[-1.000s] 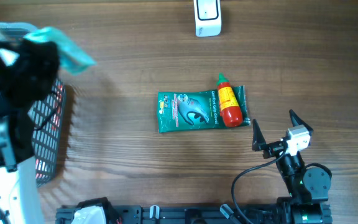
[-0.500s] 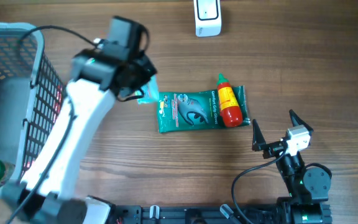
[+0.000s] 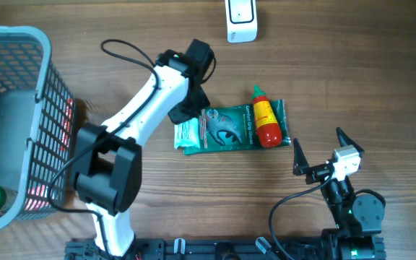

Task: Scan the item barcode
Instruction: 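Grasp the tissue pack and place it left of the glove pack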

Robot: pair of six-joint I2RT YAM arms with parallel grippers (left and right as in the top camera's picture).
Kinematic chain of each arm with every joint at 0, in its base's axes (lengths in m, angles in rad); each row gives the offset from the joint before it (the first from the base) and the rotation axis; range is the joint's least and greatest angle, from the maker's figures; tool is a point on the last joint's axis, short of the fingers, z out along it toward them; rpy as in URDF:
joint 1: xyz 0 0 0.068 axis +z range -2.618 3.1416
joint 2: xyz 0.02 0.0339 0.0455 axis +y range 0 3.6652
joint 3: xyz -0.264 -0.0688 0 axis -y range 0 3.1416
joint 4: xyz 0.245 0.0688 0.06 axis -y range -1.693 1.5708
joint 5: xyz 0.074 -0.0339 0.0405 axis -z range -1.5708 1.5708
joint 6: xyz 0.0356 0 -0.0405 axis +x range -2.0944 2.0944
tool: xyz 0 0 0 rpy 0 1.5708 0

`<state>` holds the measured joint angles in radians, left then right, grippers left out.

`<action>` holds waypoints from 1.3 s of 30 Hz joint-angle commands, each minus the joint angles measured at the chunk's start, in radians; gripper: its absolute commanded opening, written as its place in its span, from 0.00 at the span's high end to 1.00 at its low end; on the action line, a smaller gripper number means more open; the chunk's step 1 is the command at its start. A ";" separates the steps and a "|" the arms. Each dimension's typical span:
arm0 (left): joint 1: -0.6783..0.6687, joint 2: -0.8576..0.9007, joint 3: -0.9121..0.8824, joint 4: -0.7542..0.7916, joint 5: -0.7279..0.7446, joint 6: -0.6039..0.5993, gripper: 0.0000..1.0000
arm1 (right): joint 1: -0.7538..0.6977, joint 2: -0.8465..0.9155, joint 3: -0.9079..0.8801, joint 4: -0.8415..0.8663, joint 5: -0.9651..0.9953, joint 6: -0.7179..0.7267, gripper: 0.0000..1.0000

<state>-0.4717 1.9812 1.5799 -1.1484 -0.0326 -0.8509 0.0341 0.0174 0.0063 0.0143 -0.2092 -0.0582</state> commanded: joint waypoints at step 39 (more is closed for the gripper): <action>1.332 -0.431 0.079 -0.397 -0.237 -0.760 0.00 | 0.004 -0.008 -0.001 0.002 -0.016 -0.013 0.00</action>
<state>0.7448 1.5517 1.7752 -1.5555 -0.3454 -1.2560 0.0341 0.0174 0.0063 0.0143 -0.2092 -0.0582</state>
